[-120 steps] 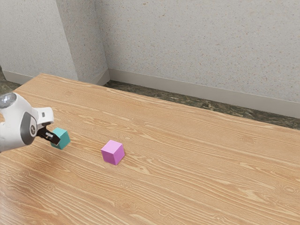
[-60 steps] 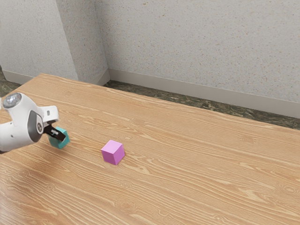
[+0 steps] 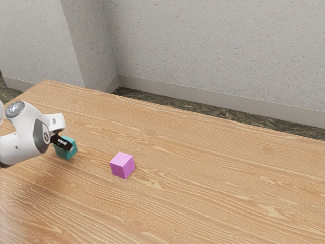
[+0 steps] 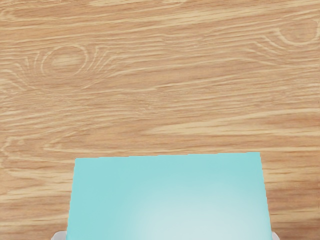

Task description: Pick up the blue block with one arm, and put the blue block on the pink block with one arm

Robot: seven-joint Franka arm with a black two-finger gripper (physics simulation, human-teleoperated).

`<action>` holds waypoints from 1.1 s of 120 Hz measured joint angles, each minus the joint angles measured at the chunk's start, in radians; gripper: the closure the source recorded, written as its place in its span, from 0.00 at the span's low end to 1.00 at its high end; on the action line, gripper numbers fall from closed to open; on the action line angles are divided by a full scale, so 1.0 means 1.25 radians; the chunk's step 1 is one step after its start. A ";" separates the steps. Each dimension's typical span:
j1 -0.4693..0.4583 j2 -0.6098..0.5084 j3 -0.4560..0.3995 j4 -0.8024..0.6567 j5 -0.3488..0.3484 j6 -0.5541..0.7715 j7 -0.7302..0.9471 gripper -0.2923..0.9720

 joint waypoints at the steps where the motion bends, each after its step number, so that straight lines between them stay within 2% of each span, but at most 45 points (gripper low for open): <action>1: 0.000 0.000 -0.001 0.001 0.000 0.000 0.000 0.48; 16: -0.002 -0.007 -0.007 0.006 -0.003 0.000 0.005 0.53; 28: -0.038 -0.089 -0.006 0.000 -0.012 -0.028 0.007 0.56; 49: -0.203 -0.226 -0.001 -0.047 -0.123 -0.076 0.008 0.56; 62: -0.288 -0.313 -0.003 -0.124 -0.162 -0.091 0.000 0.56; 68: -0.305 -0.333 -0.006 -0.153 -0.171 -0.095 -0.007 0.56; 75: -0.281 -0.361 -0.020 -0.183 -0.178 -0.103 -0.018 0.56; 85: -0.264 -0.370 -0.038 -0.200 -0.184 -0.113 -0.034 0.56; 106: -0.315 -0.333 -0.049 -0.198 -0.197 -0.116 -0.072 0.56; 132: -0.323 -0.302 -0.049 -0.176 -0.207 -0.095 -0.110 0.56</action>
